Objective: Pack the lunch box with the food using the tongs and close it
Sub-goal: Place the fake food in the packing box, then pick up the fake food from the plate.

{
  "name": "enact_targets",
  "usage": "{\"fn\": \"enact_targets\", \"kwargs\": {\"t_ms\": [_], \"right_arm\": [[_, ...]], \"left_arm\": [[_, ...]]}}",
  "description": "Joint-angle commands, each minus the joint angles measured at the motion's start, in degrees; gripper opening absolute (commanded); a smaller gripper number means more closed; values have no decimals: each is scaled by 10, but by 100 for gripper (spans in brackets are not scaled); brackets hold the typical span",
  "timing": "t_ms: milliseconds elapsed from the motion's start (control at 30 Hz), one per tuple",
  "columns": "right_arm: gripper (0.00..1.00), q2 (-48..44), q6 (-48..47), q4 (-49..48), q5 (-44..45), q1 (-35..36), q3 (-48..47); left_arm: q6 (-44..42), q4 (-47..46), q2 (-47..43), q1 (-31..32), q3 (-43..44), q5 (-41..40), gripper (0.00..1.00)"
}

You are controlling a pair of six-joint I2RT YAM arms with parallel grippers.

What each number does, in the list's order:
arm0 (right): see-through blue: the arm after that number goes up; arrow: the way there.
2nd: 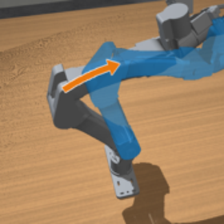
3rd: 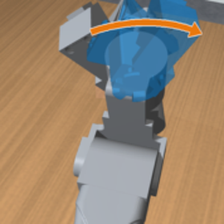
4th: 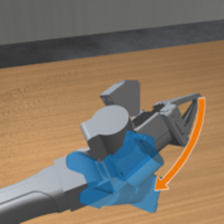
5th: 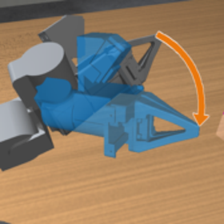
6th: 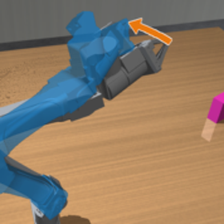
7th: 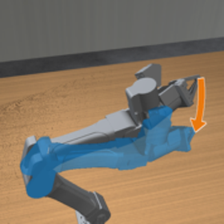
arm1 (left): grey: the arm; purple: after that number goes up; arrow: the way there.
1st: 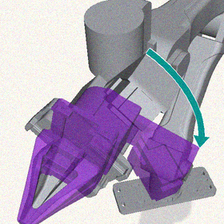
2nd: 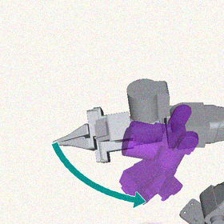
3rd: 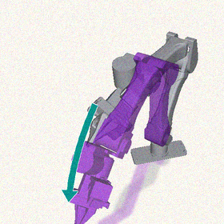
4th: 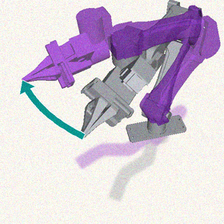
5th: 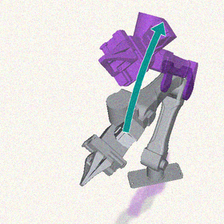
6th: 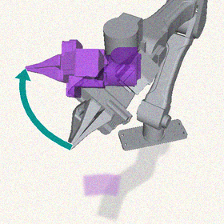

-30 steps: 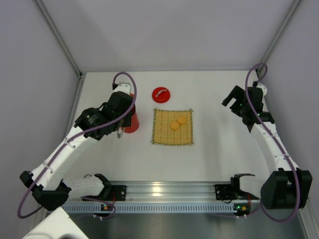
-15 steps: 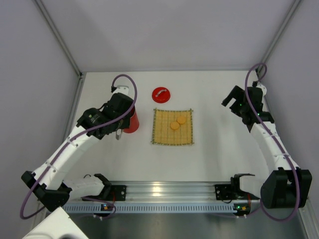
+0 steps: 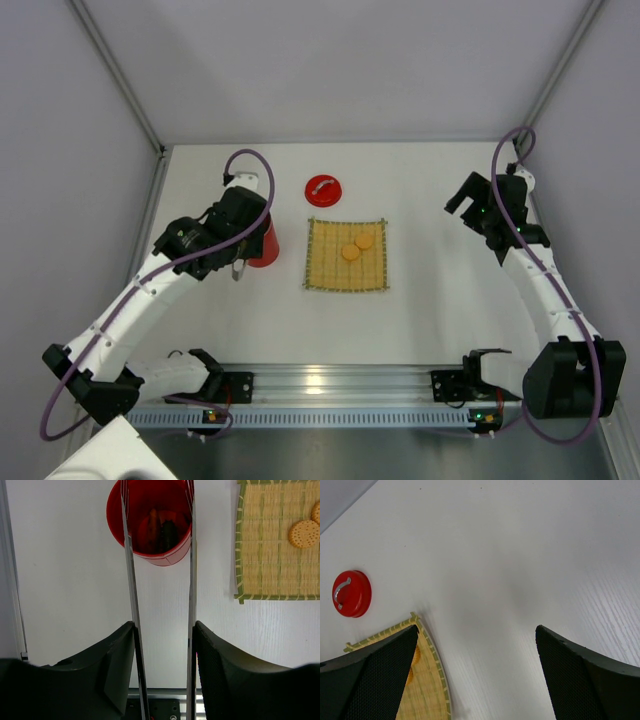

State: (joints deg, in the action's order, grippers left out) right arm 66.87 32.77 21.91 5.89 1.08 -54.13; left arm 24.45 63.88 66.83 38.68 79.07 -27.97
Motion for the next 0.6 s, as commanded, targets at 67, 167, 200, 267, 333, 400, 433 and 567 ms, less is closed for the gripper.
{"fn": "enact_targets", "kwargs": {"t_ms": [67, 167, 200, 267, 333, 400, 433, 567], "right_arm": [[99, -8, 0, -27, -1, 5, -26], [100, -11, -2, -26, 2, 4, -26], [99, -13, -3, -24, 3, 5, -26], [100, -17, -3, -23, 6, 4, -25], [99, -18, -4, -21, 10, 5, -24], [100, -20, -5, -21, 11, 4, -24], [100, -20, -5, -20, 11, 5, -23], [100, -23, -4, -20, 11, 4, -20]], "left_arm": [[-19, -28, 1, -3, 40, 24, 53], [-38, -41, 27, -1, 70, 51, 52], [-41, -43, 40, 1, 78, 62, 52], [-47, -53, 53, 9, 93, 67, 52], [-50, -60, 73, 24, 110, 77, 52], [-51, -70, 93, 42, 118, 85, 52], [-49, -75, 100, 51, 117, 90, 52], [-44, -104, 131, 91, 94, 116, 52]]}}
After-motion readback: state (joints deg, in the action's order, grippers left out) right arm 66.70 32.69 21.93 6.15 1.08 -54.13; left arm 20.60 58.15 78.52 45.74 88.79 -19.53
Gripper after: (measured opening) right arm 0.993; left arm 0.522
